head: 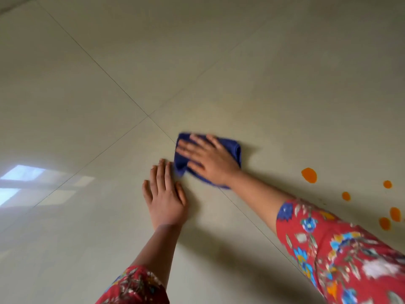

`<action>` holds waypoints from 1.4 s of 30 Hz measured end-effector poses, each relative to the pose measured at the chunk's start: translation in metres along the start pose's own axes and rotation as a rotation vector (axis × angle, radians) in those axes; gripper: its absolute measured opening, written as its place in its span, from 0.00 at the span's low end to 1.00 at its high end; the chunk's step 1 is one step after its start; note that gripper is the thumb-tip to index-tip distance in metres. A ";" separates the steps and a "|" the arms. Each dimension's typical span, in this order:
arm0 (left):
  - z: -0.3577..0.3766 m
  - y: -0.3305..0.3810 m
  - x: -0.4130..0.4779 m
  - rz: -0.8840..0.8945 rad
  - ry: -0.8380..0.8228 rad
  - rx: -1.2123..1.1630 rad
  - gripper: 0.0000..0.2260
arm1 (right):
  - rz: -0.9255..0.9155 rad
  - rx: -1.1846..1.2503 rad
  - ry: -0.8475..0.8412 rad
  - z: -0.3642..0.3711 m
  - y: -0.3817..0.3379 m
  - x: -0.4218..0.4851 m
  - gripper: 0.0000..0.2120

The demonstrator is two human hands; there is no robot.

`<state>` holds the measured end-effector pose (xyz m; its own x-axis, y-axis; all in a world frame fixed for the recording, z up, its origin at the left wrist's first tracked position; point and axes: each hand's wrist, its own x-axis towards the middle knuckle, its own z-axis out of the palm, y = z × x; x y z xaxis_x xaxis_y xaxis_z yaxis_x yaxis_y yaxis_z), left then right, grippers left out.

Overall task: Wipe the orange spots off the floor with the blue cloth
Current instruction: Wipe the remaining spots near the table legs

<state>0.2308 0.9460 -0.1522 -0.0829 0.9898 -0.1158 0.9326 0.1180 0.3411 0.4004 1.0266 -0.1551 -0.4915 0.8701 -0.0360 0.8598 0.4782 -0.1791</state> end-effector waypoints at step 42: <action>-0.011 0.076 -0.004 0.361 -0.135 -0.052 0.29 | 0.436 -0.136 0.041 -0.006 0.071 -0.181 0.27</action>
<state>0.2978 0.9522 -0.1155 0.2975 0.9495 -0.0999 0.8739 -0.2287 0.4290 0.5512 0.9032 -0.1553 -0.0758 0.9963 -0.0401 0.9969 0.0749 -0.0247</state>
